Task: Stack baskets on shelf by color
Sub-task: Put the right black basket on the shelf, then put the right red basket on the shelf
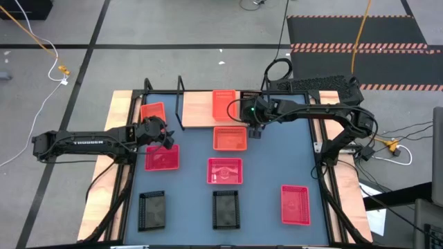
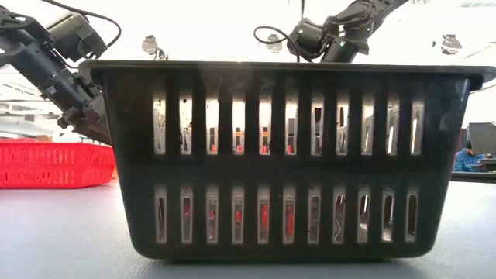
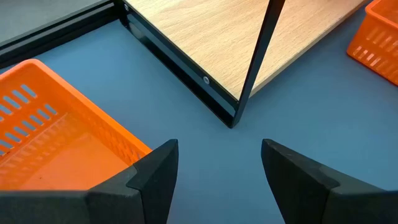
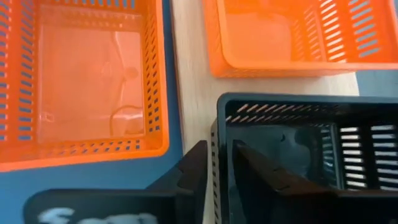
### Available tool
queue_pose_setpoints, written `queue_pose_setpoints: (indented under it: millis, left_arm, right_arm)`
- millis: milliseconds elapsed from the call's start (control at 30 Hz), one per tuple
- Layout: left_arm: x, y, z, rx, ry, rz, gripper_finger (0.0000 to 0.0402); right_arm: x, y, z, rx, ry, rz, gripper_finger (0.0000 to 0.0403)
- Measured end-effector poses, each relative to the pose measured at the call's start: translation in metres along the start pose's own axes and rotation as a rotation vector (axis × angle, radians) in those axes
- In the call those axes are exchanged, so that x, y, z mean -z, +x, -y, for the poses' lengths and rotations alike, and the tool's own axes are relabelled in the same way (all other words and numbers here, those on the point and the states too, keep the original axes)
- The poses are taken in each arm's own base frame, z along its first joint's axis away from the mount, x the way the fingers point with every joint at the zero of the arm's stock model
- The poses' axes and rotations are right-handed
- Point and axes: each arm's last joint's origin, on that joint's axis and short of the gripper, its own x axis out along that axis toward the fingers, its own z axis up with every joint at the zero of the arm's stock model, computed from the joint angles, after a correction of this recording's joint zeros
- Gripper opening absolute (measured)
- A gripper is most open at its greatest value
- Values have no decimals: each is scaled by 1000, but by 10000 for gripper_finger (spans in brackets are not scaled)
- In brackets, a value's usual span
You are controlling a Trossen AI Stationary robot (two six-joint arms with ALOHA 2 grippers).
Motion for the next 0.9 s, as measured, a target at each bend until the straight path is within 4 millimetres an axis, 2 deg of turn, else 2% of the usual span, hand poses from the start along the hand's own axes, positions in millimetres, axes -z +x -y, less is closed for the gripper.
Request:
queue_pose_setpoints:
  millis: [133,200,300,400,500,567,700,900]
  left_arm:
    - [0,0,0,2,1,4,232]
    - [-1,0,1,7,-2,14,232]
    - [-5,0,2,25,12,51,232]
    - [-14,-1,7,82,14,129,232]
    - [-27,-6,15,253,35,238,232]
    - [-34,-12,21,382,72,295,232]
    - [-51,-30,32,549,173,360,232]
    - [-64,-51,44,618,332,402,232]
  right_arm:
    - [-2,-6,-2,7,4,12,112]
    - [-5,-19,-7,3,-9,39,127]
    - [-11,-53,-23,-13,-39,121,144]
    - [-13,-93,-40,-59,37,228,150]
    - [-7,-130,-58,-137,126,289,148]
    - [3,-144,-76,-201,140,239,142]
    - [19,-153,-122,-304,182,80,132]
    - [51,-139,-200,-446,262,-167,131]
